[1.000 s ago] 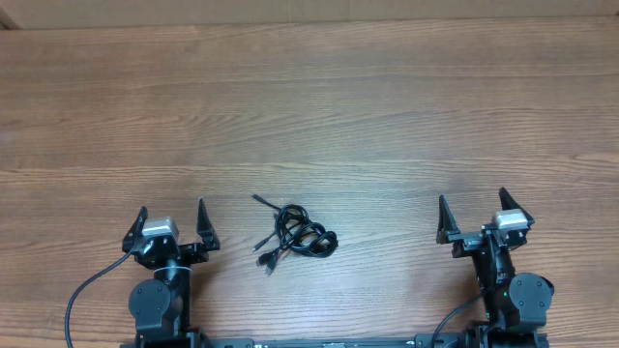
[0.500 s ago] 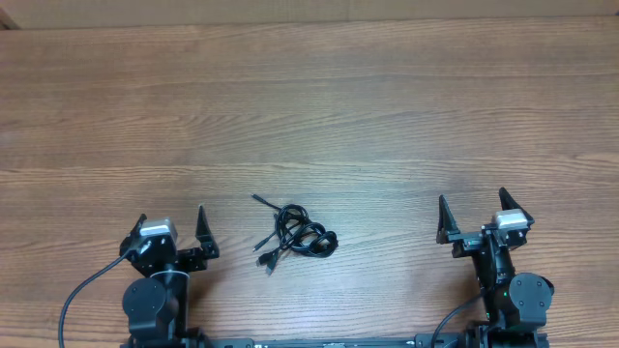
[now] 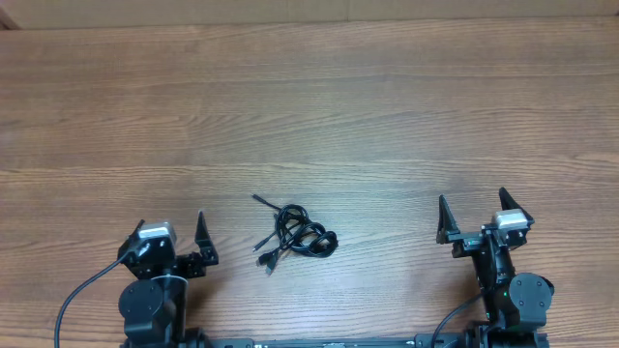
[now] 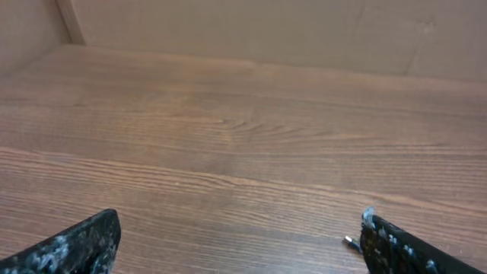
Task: Untangle cables
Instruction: 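Raise the left gripper and move it toward the black cable bundle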
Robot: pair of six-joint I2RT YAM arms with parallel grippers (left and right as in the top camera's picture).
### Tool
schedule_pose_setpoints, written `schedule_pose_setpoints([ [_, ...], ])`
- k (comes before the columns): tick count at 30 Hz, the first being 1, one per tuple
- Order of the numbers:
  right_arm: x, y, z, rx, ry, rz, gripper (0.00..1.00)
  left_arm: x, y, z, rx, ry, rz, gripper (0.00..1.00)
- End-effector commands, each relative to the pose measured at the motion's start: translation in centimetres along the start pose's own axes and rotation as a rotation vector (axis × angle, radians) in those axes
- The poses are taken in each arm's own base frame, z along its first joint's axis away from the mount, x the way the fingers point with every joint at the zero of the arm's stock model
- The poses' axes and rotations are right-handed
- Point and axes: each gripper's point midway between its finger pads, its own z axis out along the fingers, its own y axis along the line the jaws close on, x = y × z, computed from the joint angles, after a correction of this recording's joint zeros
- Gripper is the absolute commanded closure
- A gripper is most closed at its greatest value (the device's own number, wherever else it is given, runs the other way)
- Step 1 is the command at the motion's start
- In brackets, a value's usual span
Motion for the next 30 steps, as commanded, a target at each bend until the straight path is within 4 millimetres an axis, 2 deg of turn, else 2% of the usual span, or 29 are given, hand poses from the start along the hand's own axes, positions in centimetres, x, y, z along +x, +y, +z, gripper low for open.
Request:
schedule_pose_setpoints([
  [1,0.4,-0.1,0.1,0.008,0.006,-0.004,0.00,-0.6,0.1,-0.5,-0.003,-0.005,0.040,0.00],
  [12,0.4,-0.1,0.1,0.007,0.006,-0.004,0.00,-0.4,0.4,-0.5,-0.022,0.032,0.054,0.00],
  [25,0.4,-0.1,0.1,0.007,0.006,-0.004,0.00,-2.9,-0.6,1.5,0.019,0.282,0.051,0.00],
  [30,0.4,-0.1,0.1,0.007,0.006,-0.004,0.00,-4.1,-1.0,1.8,0.034,0.284,0.049,0.00],
])
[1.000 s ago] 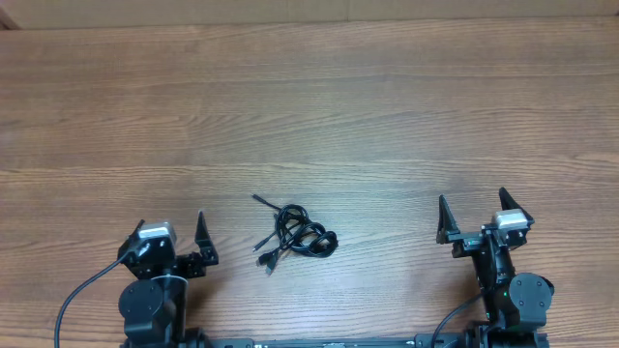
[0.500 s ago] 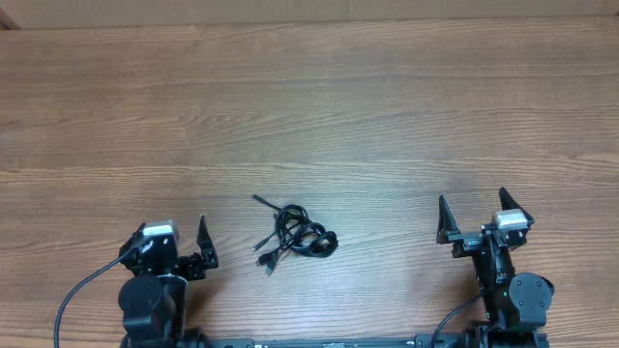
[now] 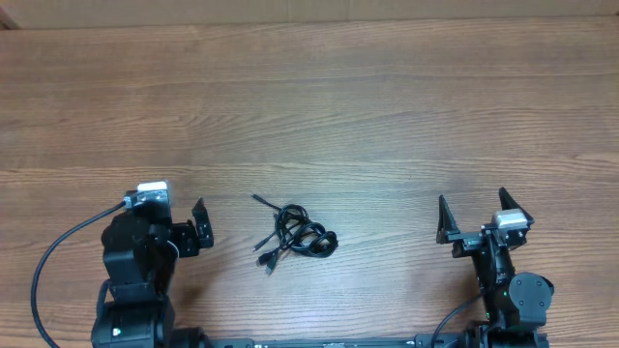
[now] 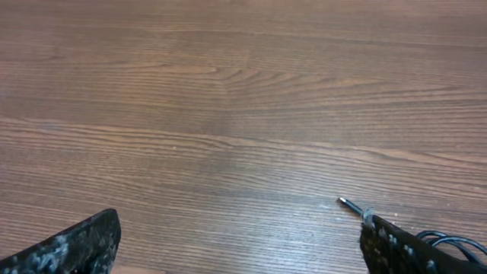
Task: Untangle cables
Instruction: 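Raise the left gripper and move it toward the black cable bundle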
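A small tangle of black cables (image 3: 298,235) lies on the wooden table near the front, between the two arms, with loose plug ends sticking out to the upper left and lower left. My left gripper (image 3: 174,232) stands open to the left of the tangle, apart from it. In the left wrist view its dark fingertips (image 4: 84,243) frame bare wood, and one cable plug end (image 4: 348,204) shows by the right fingertip. My right gripper (image 3: 484,215) stands open well to the right of the tangle, holding nothing.
The wooden table (image 3: 309,116) stretches far back to a cardboard wall at its rear edge. The arm bases sit at the front edge on both sides.
My left arm has risen and tilted its wrist downward, so its camera looks at the table rather than the back wall. More of the cable shows at its right finger. The right arm has not moved.
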Robot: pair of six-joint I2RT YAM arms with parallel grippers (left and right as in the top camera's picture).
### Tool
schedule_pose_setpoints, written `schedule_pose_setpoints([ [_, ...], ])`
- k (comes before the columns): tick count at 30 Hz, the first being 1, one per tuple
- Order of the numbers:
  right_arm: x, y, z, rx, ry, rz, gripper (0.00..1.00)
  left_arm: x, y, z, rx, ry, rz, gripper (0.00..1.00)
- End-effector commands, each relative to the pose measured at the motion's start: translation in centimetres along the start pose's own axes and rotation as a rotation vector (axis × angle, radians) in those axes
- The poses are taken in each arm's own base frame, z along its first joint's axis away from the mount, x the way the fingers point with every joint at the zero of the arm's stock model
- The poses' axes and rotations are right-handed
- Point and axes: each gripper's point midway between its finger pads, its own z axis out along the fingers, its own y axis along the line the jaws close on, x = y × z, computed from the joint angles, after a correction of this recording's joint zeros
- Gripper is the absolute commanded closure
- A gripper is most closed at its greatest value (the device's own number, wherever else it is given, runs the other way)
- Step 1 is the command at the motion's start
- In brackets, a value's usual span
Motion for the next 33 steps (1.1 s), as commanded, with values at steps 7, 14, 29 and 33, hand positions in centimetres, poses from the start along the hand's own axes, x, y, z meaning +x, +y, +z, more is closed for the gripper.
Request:
schedule_pose_setpoints([
  [7,0.32,-0.13,0.05,0.008,0.003,-0.004,0.00,-2.52,-0.53,-1.43,0.034,-0.050,0.012,0.00],
  [14,0.32,-0.13,0.05,0.008,0.003,-0.004,0.00,-2.22,-0.53,-1.41,0.034,-0.038,0.011,0.00],
  [29,0.32,-0.13,0.05,0.008,0.003,-0.004,0.00,-2.12,-0.53,-1.41,0.034,-0.034,0.011,0.00],
  [33,0.32,-0.13,0.05,0.008,0.003,-0.004,0.00,-2.11,-0.53,-1.40,0.034,-0.033,0.011,0.00],
])
